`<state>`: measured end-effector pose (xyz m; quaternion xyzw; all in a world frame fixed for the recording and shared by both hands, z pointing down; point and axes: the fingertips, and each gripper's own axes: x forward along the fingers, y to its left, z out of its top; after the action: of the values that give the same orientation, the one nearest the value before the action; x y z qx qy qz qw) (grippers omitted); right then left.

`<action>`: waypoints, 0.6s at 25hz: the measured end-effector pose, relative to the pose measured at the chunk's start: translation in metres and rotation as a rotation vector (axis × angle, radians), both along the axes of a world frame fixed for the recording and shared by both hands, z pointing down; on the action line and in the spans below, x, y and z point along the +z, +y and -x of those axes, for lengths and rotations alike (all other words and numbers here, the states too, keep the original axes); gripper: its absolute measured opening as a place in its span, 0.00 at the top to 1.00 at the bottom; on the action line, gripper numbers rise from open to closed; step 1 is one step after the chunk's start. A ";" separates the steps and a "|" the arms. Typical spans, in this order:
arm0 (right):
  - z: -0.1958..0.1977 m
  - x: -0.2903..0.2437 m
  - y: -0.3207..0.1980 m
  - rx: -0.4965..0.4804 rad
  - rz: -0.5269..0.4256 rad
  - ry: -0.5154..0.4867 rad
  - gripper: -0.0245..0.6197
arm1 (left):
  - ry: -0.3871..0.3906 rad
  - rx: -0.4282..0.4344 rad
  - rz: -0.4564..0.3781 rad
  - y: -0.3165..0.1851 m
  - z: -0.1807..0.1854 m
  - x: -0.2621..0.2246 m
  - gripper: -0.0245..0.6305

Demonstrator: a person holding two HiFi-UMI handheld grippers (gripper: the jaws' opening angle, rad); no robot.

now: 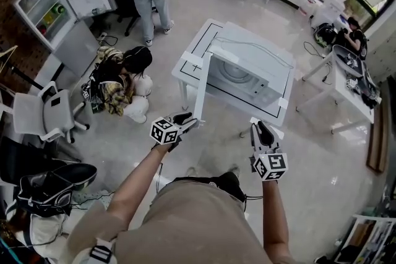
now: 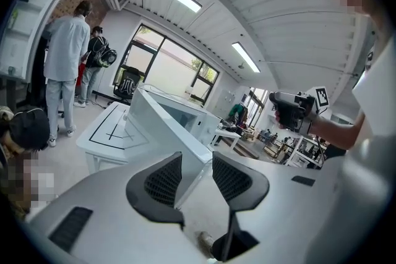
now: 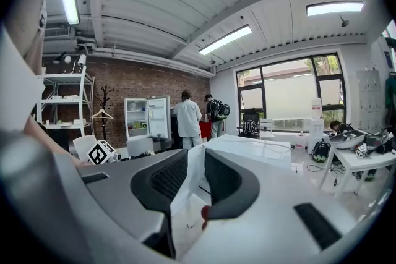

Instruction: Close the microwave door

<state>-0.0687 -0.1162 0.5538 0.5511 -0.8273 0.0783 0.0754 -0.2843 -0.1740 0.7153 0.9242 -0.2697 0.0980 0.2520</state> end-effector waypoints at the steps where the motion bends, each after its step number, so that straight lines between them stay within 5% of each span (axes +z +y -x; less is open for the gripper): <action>1: -0.001 0.000 -0.003 -0.003 -0.001 -0.004 0.83 | -0.005 0.003 0.001 0.000 -0.003 0.001 0.74; 15: -0.055 0.000 -0.052 -0.069 0.008 -0.025 0.83 | -0.012 -0.002 0.044 -0.011 -0.060 0.004 0.67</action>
<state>-0.0134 -0.1679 0.5536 0.5210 -0.8463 0.0860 0.0699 -0.2245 -0.1846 0.7189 0.9175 -0.2700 0.1092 0.2707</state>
